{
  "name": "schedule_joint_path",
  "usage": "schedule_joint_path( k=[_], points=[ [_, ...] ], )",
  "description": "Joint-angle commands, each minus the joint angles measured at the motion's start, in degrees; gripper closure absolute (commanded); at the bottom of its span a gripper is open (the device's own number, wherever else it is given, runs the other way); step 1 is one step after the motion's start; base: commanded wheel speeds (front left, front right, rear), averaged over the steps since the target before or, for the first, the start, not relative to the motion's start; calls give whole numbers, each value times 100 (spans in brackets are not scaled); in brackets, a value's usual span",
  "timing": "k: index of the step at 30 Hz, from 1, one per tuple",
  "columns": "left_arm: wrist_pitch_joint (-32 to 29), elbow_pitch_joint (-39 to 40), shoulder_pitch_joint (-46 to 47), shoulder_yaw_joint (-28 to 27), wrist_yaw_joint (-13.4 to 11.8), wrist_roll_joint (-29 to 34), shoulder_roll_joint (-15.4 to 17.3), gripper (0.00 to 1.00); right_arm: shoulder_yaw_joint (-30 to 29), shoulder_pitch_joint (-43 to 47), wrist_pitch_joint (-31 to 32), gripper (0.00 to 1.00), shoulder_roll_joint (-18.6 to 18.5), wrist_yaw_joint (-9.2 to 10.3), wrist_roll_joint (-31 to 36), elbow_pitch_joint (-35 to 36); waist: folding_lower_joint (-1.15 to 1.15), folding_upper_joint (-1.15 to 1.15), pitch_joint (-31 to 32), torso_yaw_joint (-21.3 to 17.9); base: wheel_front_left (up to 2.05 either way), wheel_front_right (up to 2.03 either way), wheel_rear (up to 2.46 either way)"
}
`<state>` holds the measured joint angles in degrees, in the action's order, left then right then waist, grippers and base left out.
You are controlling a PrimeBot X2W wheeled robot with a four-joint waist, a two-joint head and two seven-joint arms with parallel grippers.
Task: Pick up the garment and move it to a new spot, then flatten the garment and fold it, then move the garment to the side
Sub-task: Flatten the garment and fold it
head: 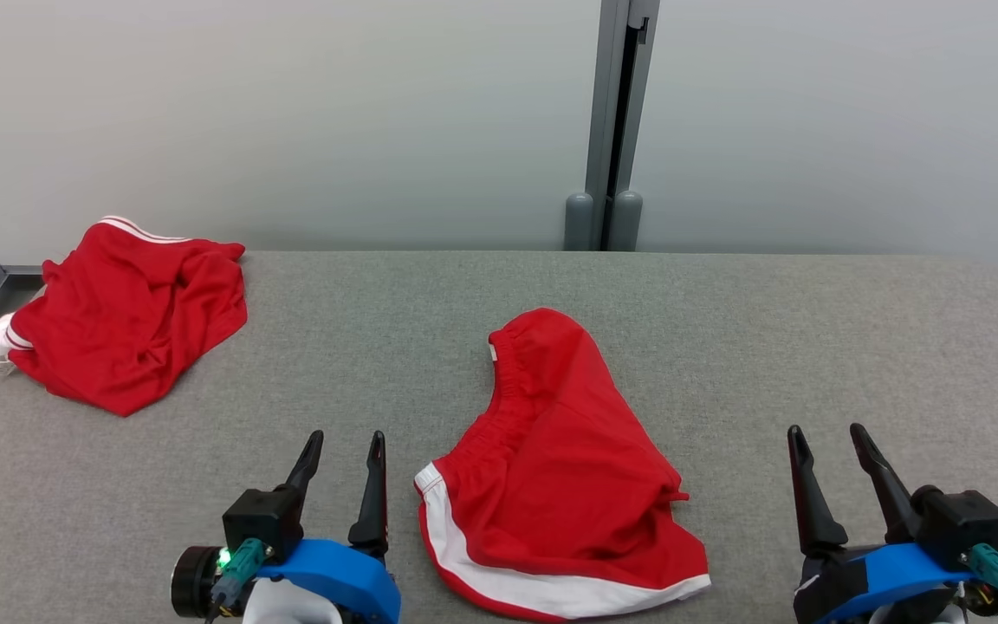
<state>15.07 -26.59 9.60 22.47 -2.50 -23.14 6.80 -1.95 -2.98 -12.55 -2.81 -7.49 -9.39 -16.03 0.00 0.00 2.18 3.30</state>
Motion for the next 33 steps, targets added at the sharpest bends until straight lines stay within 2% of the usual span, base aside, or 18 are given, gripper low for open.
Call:
schedule_joint_path(
  k=[1, 22, 26, 33],
  points=[
    [15, 32, -41, -79, -20, -2, 25, 0, -37, 111, 26, 0, -15, -1, 41, 53, 0, 0, -2, -3, 0, 0, 0],
    [-79, -92, -29, -48, 59, 79, 78, 0, -4, 63, 118, 0, -16, -1, 34, -37, 0, 0, -68, 9, 0, 0, 0],
    [-466, -214, 161, 170, 282, 157, 206, 0, -5, 43, 138, 0, -16, -1, 69, -52, 0, 0, -111, -5, 0, 0, 0],
    [-1440, -525, 647, 684, 836, 204, 551, 0, 43, -30, 201, 0, -16, -1, 101, -56, 0, 0, -209, -92, 0, 0, 0]
  ],
)
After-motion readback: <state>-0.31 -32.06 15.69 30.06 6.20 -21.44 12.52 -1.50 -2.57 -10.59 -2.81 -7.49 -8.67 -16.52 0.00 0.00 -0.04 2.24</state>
